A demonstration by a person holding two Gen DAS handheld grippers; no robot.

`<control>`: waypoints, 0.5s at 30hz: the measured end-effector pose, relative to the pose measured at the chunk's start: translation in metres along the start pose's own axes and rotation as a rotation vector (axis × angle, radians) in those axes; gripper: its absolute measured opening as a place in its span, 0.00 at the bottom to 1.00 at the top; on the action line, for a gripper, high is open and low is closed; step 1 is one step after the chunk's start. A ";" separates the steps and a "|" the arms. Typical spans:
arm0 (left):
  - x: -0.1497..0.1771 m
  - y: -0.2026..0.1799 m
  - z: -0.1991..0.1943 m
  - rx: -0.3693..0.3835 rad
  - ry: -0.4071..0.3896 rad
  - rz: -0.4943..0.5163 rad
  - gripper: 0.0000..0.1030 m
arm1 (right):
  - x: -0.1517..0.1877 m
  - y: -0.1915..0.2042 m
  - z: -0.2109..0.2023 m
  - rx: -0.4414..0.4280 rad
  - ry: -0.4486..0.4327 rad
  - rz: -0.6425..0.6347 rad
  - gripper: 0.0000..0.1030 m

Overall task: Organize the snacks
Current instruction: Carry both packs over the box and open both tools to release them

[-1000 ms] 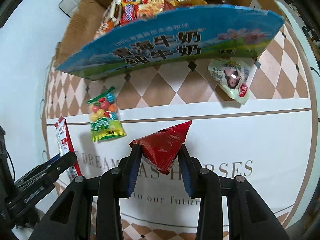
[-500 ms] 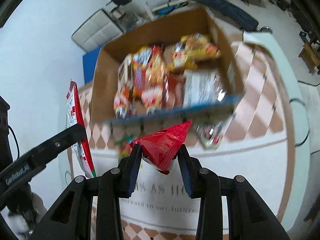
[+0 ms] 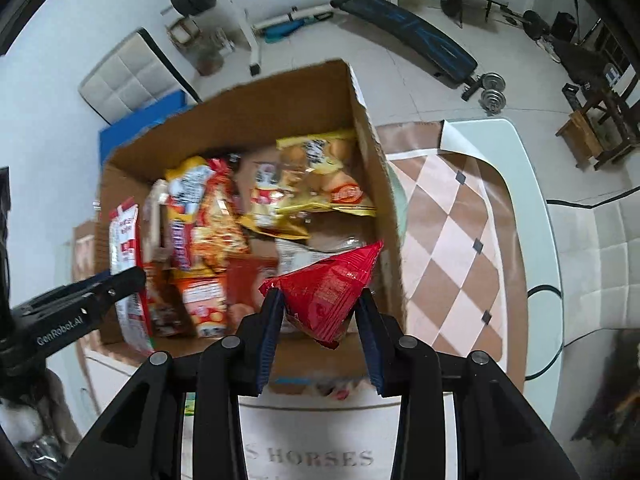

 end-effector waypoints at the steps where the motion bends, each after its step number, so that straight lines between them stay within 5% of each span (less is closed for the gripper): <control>1: 0.000 0.000 0.006 -0.001 0.017 0.000 0.41 | 0.000 -0.003 0.006 0.016 0.013 -0.006 0.39; 6: 0.007 0.005 0.031 -0.045 0.100 -0.001 0.47 | 0.009 -0.016 0.031 0.072 0.088 0.007 0.43; 9: 0.014 0.008 0.042 -0.034 0.157 -0.021 0.52 | 0.013 -0.014 0.041 0.072 0.114 -0.004 0.67; 11: 0.016 0.008 0.045 -0.036 0.167 -0.013 0.66 | 0.015 -0.007 0.042 0.070 0.131 -0.023 0.81; 13: 0.015 0.009 0.043 -0.048 0.148 0.002 0.80 | 0.016 -0.002 0.043 0.081 0.135 -0.039 0.85; 15: 0.015 0.011 0.039 -0.040 0.140 -0.008 0.81 | 0.015 0.003 0.044 0.085 0.138 -0.052 0.85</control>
Point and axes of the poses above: each gripper's, at about its wrist camera, not at the fingertips, and z roughly the way its jaws point, y to its left, x to its underside, the point moved 10 cm from there along z, roughly the way its jaws point, and after that the axes turned 8 degrees about -x, right-handed, at the moved point
